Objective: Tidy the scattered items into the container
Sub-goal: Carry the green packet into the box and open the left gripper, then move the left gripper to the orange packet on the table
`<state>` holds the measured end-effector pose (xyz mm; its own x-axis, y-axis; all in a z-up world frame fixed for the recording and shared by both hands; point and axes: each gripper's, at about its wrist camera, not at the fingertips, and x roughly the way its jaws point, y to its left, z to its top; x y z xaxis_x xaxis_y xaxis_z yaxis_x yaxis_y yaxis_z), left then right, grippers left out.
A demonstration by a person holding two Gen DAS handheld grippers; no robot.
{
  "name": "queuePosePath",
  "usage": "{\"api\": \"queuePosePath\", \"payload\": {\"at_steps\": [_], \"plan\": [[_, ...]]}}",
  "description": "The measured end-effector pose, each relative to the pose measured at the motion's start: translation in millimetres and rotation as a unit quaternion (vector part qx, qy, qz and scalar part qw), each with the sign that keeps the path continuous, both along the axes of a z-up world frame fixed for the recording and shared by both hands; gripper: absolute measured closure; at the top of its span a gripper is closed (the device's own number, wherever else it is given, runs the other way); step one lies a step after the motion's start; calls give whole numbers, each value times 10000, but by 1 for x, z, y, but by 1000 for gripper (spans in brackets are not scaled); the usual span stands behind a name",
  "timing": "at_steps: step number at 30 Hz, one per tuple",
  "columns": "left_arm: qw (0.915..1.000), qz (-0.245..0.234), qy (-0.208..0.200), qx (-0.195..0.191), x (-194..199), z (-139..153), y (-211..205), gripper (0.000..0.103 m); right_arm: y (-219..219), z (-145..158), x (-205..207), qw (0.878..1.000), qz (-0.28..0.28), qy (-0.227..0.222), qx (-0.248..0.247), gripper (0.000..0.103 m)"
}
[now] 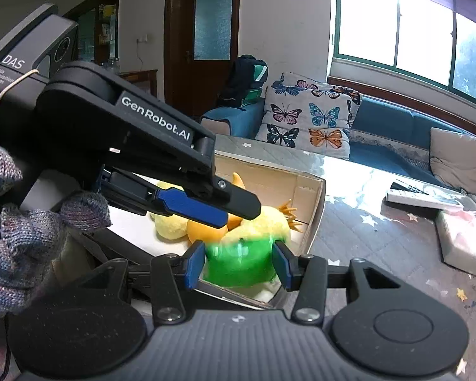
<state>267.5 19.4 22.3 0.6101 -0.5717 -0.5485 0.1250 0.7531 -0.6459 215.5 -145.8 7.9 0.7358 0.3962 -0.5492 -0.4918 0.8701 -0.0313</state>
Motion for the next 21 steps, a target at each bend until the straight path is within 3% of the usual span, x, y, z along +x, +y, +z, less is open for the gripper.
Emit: {"api": "queuePosePath", "payload": {"at_steps": [13, 15, 19, 21], "plan": [[9997, -85, -94, 188, -15, 6, -7, 70, -8, 6, -13, 9998, -68, -120, 166, 53], [9996, -103, -116, 217, -18, 8, -8, 70, -12, 8, -17, 9996, -90, -142, 235, 45], [9995, -134, -165, 243, -28, 11, -9, 70, -19, 9, -26, 9994, -150, -184, 248, 40], [9993, -159, -216, 266, -35, 13, -11, 70, -25, 8, -31, 9993, -179, -189, 277, 30]]}}
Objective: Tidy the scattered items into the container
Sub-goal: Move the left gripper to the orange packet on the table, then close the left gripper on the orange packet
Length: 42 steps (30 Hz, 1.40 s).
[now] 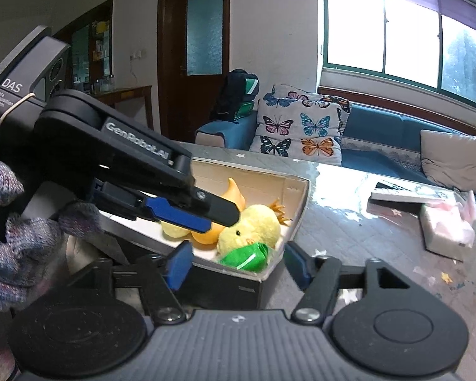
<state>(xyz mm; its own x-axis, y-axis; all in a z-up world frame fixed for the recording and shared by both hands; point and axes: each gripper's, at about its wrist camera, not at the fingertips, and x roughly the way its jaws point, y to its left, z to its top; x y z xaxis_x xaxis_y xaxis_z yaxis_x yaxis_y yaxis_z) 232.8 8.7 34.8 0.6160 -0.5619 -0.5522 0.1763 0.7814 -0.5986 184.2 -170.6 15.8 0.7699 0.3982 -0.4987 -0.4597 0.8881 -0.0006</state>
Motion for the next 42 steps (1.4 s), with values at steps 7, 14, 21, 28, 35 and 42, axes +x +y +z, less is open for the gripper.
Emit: {"api": "queuePosePath", "payload": {"at_steps": [7, 14, 21, 28, 35, 42], "plan": [[9995, -177, -165, 197, -23, 4, -8, 70, -18, -12, -17, 9998, -85, 181, -16, 25], [9982, -452, -160, 372, -43, 0, -22, 70, -30, -29, -32, 9988, -155, 458, -76, 20], [9958, -776, 213, 435, -46, -22, -43, 70, -41, -48, -45, 9968, -322, 734, -66, 20], [9930, -980, 463, 472, -47, -35, -57, 70, -44, -54, -52, 9959, -280, 855, 7, 20], [9916, -1032, 550, 547, -49, -40, -57, 70, -35, -53, -59, 9961, -121, 877, 23, 20], [9927, -902, 586, 552, -49, -42, -42, 70, -23, -49, -75, 9957, 260, 880, -82, 20]]}}
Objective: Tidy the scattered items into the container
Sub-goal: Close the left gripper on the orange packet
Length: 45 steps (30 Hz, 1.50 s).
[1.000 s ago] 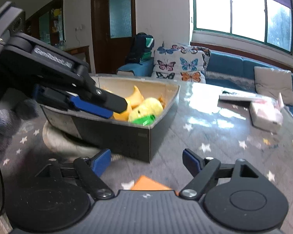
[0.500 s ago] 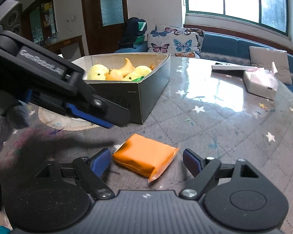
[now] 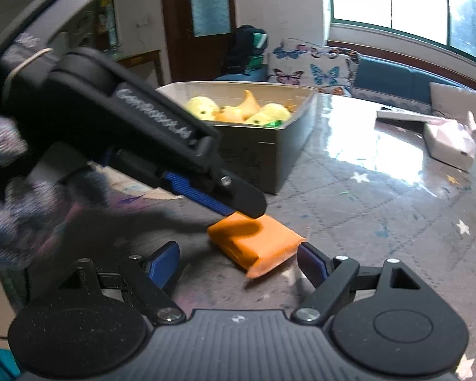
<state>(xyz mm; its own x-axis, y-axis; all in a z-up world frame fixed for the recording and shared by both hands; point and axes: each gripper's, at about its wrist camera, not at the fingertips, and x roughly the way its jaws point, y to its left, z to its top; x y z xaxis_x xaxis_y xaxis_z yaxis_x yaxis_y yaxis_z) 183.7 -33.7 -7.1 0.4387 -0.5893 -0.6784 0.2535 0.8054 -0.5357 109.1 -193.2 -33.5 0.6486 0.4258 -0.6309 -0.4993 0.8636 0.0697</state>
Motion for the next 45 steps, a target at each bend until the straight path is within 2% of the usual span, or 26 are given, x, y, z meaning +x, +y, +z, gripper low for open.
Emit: {"api": "queuePosePath", "payload": {"at_steps": [5, 14, 25, 32, 34, 36, 38, 45], "plan": [[9999, 99, 87, -60, 0, -2, 10, 70, 2, 3, -3, 9999, 72, -59, -66, 20], [9995, 154, 186, -201, -3, 1, 15, 70, 1, -5, 17, 9997, -6, -8, -250, 20], [9992, 197, 305, -179, -6, -2, 21, 70, 7, -6, 2, 9995, 182, 105, -251, 33], [9985, 357, 386, -165, -11, -2, 33, 69, 10, -5, 12, 9993, 134, 16, -359, 33], [9983, 395, 381, -194, -13, -1, 36, 69, 14, -5, 14, 9990, 239, 32, -366, 35], [9980, 393, 422, -248, -15, -2, 39, 69, 17, -6, 15, 9988, 310, 77, -369, 43], [9973, 433, 495, -311, -17, -5, 40, 68, 19, -7, 14, 9988, 332, 79, -351, 47], [9939, 696, 662, -549, -20, -13, 44, 68, 13, -6, 10, 9997, 141, 193, -51, 47]]}}
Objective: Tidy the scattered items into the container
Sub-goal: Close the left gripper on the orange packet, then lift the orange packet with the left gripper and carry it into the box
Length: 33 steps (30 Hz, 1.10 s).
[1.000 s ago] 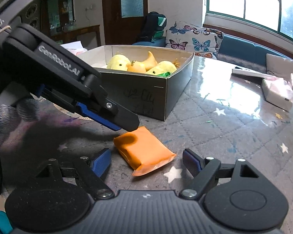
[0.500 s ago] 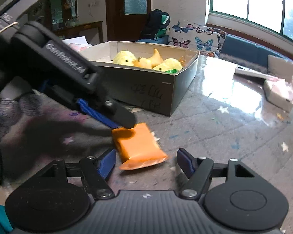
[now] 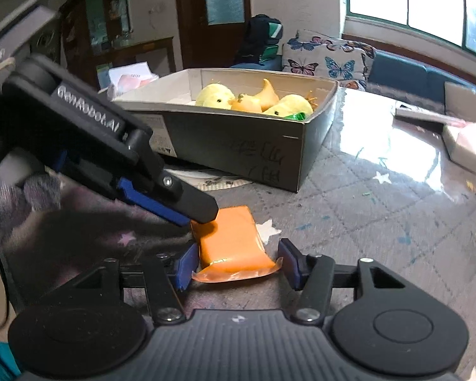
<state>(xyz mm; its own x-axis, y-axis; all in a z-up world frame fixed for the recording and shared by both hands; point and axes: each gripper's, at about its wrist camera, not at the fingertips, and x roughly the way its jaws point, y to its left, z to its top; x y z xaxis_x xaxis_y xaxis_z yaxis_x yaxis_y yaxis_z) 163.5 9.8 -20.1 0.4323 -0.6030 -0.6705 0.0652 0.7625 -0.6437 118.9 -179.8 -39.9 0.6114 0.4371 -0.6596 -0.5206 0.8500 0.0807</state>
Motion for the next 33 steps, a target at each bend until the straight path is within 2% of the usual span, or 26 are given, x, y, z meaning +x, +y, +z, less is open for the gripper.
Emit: {"api": "queuePosePath", "payload": {"at_steps": [8, 11, 18, 21, 22, 31, 33], "plan": [[9996, 59, 198, -170, 3, -4, 0, 68, -17, 1, 5, 9959, -362, 329, 762, 48], [9995, 78, 230, -188, 5, -6, -3, 68, -17, 0, 5, 9953, -368, 339, 833, 48], [9998, -11, 119, -175, 6, -6, -8, 70, -9, 1, -1, 9973, -191, 237, 669, 48], [9998, -75, 5, -179, 4, -1, -8, 73, -4, 1, -4, 9988, -113, 134, 459, 47], [9998, -116, -38, -185, 4, 0, -8, 78, -2, 1, -4, 9992, -79, 106, 378, 46], [9985, -402, -362, 85, 0, 11, -18, 80, 9, 7, -5, 9999, 63, -110, 69, 47], [9983, -425, -387, 120, 0, 12, -18, 80, 10, 8, -6, 9999, 99, -105, 81, 50]]}}
